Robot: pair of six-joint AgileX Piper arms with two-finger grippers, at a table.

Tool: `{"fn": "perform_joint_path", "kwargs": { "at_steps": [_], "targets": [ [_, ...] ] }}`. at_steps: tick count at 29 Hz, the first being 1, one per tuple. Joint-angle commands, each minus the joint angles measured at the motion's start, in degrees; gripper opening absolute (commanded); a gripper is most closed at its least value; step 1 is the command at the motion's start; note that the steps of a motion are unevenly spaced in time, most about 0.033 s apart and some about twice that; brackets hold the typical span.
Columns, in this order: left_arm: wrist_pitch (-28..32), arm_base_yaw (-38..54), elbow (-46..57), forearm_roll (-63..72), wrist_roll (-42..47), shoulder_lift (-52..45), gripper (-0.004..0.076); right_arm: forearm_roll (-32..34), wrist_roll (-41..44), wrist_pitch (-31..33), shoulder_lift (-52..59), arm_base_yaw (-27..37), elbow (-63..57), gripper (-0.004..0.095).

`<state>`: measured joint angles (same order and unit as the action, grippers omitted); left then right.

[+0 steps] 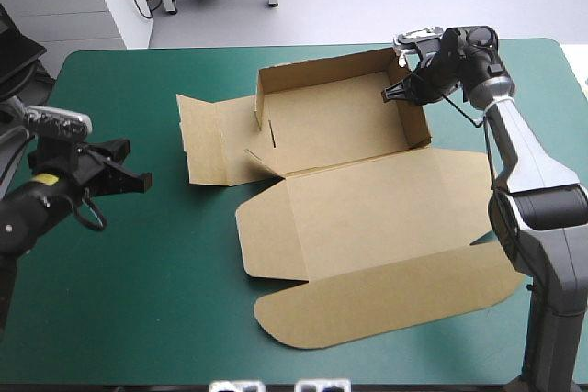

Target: Fold the box

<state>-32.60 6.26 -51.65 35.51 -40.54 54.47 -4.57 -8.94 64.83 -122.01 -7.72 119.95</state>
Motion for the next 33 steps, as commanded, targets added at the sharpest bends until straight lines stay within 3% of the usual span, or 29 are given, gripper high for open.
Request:
{"fn": "perform_joint_path", "kwargs": {
  "at_steps": [1,6,11,18,26,33],
  "targets": [
    [7.79,0.19,5.65,2.24,-0.18,-6.83,-0.0009,0.24,-0.11,6.85,-1.24,0.21,1.13,0.0000],
    [12.57,0.19,14.43,-0.02,-0.02,-15.23,-0.0009,0.24,-0.11,6.85,-1.55,0.21,-2.16,0.0000],
    [11.93,0.19,19.73,-3.64,2.44,-20.40,-0.0009,0.67,0.01,6.85,2.01,0.09,-10.08,0.0000],
    [8.09,0.19,21.84,-16.24,14.97,-21.33,-0.0009,1.28,-0.19,6.71,9.93,0.09,-22.22,0.0000],
    [4.18,0.19,21.84,-17.19,15.09,-21.33,-0.0009,0.82,-0.48,6.57,13.95,0.09,-23.37,0.0000],
    [5.52,0.19,21.84,-17.19,14.99,-21.33,-0.0009,1.08,-2.58,5.66,13.94,0.20,-21.56,0.0043]
  ]
}}
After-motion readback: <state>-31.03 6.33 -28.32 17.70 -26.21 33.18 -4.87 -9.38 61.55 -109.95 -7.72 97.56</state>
